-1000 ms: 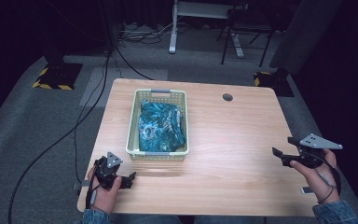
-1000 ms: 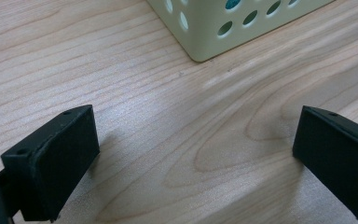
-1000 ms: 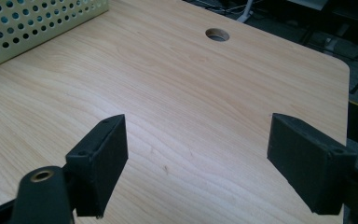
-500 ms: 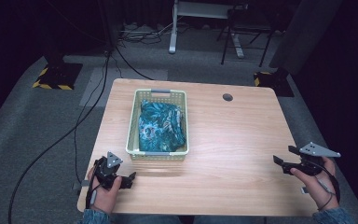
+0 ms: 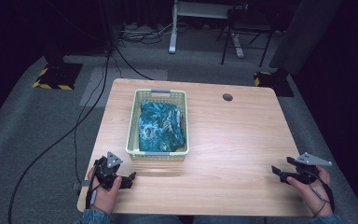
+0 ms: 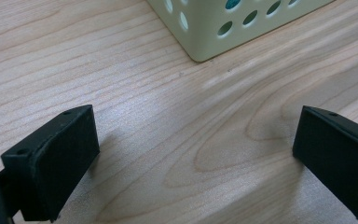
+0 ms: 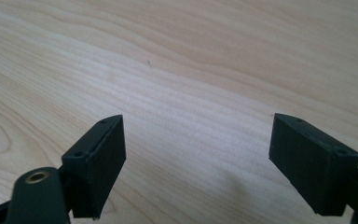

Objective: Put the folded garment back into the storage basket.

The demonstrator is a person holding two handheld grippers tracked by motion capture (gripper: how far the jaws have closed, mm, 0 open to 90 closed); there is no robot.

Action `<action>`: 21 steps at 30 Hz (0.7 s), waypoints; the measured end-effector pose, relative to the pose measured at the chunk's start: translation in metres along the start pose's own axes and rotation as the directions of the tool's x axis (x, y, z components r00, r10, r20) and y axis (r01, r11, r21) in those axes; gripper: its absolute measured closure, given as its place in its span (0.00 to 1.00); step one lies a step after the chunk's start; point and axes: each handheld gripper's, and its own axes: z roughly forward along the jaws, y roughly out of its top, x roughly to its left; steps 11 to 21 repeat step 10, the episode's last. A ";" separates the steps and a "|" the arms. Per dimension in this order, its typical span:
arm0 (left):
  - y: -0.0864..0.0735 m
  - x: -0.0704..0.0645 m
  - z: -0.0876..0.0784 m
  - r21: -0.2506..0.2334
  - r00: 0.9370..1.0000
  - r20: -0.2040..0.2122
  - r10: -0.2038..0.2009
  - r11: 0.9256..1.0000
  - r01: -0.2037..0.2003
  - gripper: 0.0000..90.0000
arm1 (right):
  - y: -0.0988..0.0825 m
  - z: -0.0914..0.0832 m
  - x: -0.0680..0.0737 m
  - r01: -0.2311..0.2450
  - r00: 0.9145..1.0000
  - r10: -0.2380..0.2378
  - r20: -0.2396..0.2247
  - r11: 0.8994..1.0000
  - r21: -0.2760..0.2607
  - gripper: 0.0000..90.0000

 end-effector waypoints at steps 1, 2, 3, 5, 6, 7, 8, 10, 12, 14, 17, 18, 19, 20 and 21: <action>0.000 0.000 0.000 0.000 1.000 0.000 0.000 1.000 0.000 0.00 | -0.003 0.002 0.000 -0.005 1.000 0.005 -0.003 1.000 0.005 0.20; 0.000 0.000 0.000 0.001 1.000 0.000 0.001 1.000 -0.001 0.00 | -0.006 0.003 0.000 -0.007 1.000 0.007 -0.005 1.000 0.010 0.20; 0.000 0.000 0.000 0.000 1.000 0.000 0.001 1.000 -0.001 0.00 | -0.008 0.005 0.000 -0.008 1.000 0.008 -0.004 1.000 0.016 0.20; 0.000 0.000 0.000 0.000 1.000 0.000 0.001 1.000 -0.001 0.00 | -0.014 0.008 0.000 -0.010 1.000 0.010 -0.009 0.999 0.031 0.19; 0.000 0.000 0.000 0.000 1.000 0.000 0.001 1.000 -0.001 0.00 | -0.016 0.010 0.000 -0.010 1.000 0.010 -0.010 0.999 0.039 0.17; 0.000 0.000 0.000 0.000 1.000 0.000 0.000 1.000 0.000 0.00 | -0.018 0.011 0.000 -0.027 1.000 0.027 -0.013 0.999 0.023 0.17; 0.000 0.000 0.000 0.000 1.000 0.000 0.001 1.000 -0.001 0.00 | -0.019 0.011 -0.001 -0.036 0.999 0.036 -0.018 0.999 0.026 0.17; 0.000 0.000 0.000 0.000 1.000 0.000 0.000 1.000 0.000 0.00 | -0.019 0.011 -0.001 -0.035 0.999 0.035 -0.024 0.999 0.030 0.14; 0.000 0.000 0.000 0.000 1.000 0.000 0.000 1.000 0.000 0.00 | -0.019 0.011 -0.001 -0.035 0.999 0.035 -0.024 0.999 0.030 0.14; 0.000 0.000 0.000 0.000 1.000 0.000 0.000 1.000 0.000 0.00 | -0.019 0.011 -0.001 -0.035 0.999 0.035 -0.024 0.999 0.030 0.14; 0.000 0.000 0.000 0.000 1.000 0.000 0.000 1.000 0.000 0.00 | -0.019 0.011 -0.001 -0.035 0.999 0.035 -0.024 0.999 0.030 0.14; 0.000 0.000 0.000 0.000 1.000 0.000 0.000 1.000 0.000 0.00 | -0.019 0.011 -0.001 -0.035 0.999 0.035 -0.024 0.999 0.030 0.14; 0.000 0.000 0.000 0.000 1.000 0.000 0.000 1.000 0.000 0.00 | -0.019 0.011 -0.001 -0.035 0.999 0.035 -0.024 0.999 0.030 0.14; 0.000 0.000 0.000 0.000 1.000 0.000 0.000 1.000 0.000 0.00 | -0.019 0.011 -0.001 -0.035 0.999 0.035 -0.024 0.999 0.030 0.14; 0.000 0.000 0.000 0.000 1.000 0.000 0.000 1.000 0.000 0.00 | -0.019 0.011 -0.001 -0.035 0.999 0.035 -0.024 0.999 0.030 0.14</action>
